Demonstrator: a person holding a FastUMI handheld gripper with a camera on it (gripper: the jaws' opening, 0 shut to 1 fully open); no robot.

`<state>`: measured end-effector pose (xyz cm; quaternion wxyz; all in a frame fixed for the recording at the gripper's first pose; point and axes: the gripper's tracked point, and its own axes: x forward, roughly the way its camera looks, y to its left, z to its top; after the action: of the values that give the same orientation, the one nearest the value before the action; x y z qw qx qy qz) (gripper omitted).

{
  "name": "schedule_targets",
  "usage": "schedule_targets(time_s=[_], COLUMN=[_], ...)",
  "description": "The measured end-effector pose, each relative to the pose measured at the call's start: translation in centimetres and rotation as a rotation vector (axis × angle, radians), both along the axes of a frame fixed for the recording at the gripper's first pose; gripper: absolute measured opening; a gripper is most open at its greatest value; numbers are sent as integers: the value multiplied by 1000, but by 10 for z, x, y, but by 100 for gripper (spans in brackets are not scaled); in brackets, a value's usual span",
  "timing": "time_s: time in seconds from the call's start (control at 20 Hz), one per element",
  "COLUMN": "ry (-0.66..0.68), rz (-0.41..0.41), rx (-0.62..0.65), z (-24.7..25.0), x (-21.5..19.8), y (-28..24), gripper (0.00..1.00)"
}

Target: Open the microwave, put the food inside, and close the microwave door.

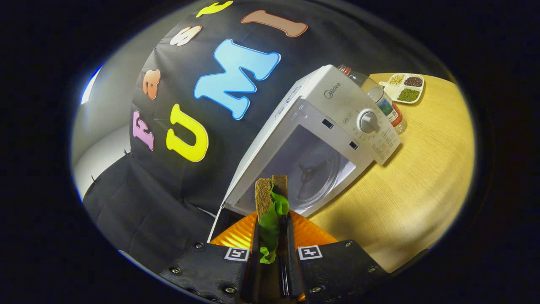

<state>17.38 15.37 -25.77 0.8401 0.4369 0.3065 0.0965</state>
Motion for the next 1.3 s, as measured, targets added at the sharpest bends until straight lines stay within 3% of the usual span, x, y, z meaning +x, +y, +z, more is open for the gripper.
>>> schedule_targets(time_s=[0.35,0.75,0.95,1.15,1.3], ry=[-16,1,46,63,40], rz=[-145,-155,-157,-127,-113], rx=[15,-65,-137,-281,-388], z=[-53,-108,-125,-133,-122], x=[69,110,109,99,87], y=[20,36,25,2,-16], gripper=[27,27,35,59,97])
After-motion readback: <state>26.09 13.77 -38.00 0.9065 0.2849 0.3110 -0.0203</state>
